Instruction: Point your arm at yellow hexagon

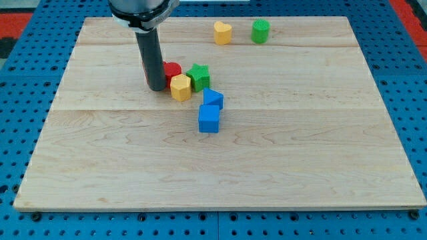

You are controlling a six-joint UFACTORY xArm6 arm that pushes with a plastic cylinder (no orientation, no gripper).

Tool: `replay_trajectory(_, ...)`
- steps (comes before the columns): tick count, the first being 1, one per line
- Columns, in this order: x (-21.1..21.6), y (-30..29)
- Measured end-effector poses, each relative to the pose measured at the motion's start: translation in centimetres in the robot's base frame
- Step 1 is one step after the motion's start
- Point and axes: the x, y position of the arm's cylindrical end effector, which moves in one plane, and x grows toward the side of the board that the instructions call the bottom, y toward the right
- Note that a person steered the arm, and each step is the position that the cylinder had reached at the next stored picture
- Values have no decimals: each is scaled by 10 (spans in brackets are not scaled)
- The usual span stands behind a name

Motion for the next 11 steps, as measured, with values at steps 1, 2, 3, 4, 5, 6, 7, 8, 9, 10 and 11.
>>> replay_trajectory(1, -8, 6)
replay_trajectory(2, -7, -4)
replay_trajectory(3, 45, -25)
replay_trajectory(4, 60, 17)
replay_trajectory(5, 52, 47)
replay_trajectory(6, 52, 7)
replay_trajectory(7, 41, -4)
replay_trajectory(8, 53, 42)
replay_trajectory(9, 50, 73)
replay_trajectory(10, 35, 62)
replay_trajectory(11, 20, 46)
